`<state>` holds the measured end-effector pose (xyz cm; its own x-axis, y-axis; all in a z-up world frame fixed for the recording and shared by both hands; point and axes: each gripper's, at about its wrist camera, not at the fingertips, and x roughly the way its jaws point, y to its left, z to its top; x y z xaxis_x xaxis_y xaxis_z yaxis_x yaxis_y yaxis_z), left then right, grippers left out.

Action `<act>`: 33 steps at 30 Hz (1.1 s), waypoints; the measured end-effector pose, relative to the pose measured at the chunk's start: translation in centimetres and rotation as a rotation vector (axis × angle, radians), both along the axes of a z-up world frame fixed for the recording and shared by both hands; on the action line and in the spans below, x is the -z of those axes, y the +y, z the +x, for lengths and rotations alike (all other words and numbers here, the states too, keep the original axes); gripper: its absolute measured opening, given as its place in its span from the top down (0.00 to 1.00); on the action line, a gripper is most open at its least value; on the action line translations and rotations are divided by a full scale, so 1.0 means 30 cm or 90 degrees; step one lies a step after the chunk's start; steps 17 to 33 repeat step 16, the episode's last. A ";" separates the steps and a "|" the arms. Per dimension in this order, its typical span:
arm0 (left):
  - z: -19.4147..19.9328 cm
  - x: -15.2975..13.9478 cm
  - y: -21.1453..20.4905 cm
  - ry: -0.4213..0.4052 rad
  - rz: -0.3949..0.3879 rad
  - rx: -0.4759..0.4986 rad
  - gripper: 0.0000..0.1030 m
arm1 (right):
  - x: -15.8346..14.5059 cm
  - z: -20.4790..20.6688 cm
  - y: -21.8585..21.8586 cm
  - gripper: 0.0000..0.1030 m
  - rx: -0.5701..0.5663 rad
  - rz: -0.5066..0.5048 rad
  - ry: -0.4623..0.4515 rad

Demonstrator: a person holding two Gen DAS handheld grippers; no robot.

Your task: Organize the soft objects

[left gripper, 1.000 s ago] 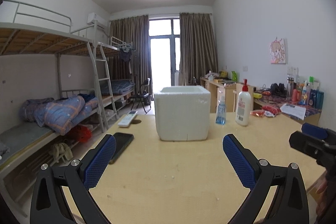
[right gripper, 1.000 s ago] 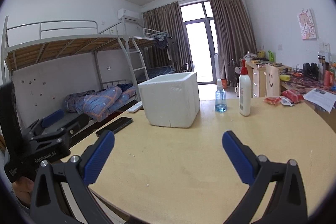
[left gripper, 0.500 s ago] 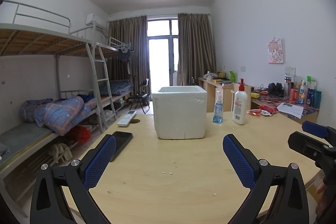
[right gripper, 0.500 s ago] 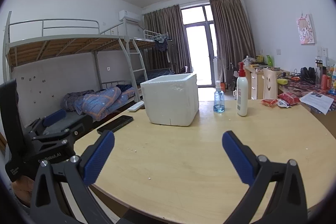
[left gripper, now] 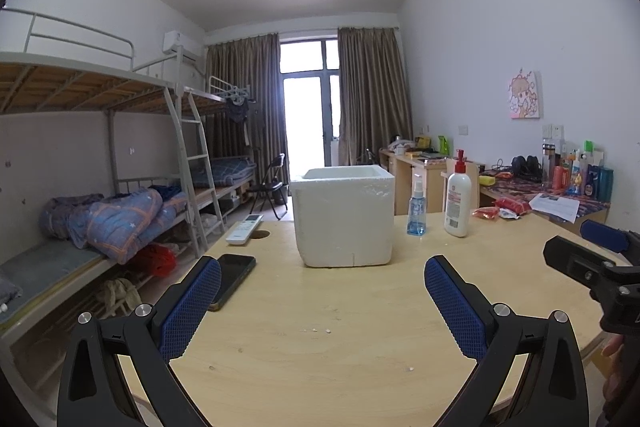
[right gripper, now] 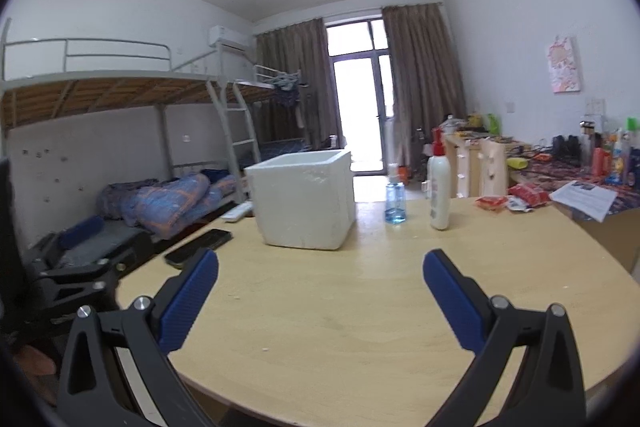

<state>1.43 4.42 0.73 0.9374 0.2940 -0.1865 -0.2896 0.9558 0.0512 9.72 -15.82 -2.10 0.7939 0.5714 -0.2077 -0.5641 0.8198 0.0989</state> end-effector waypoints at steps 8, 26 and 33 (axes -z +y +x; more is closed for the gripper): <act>-0.005 0.002 -0.004 0.001 0.002 -0.001 0.01 | 0.006 0.005 -0.004 0.00 0.004 -0.011 0.003; -0.010 0.000 0.003 -0.001 -0.001 0.002 0.01 | 0.004 0.004 0.002 0.00 -0.004 -0.013 0.008; -0.010 0.000 0.003 -0.001 -0.001 0.002 0.01 | 0.004 0.004 0.002 0.00 -0.004 -0.013 0.008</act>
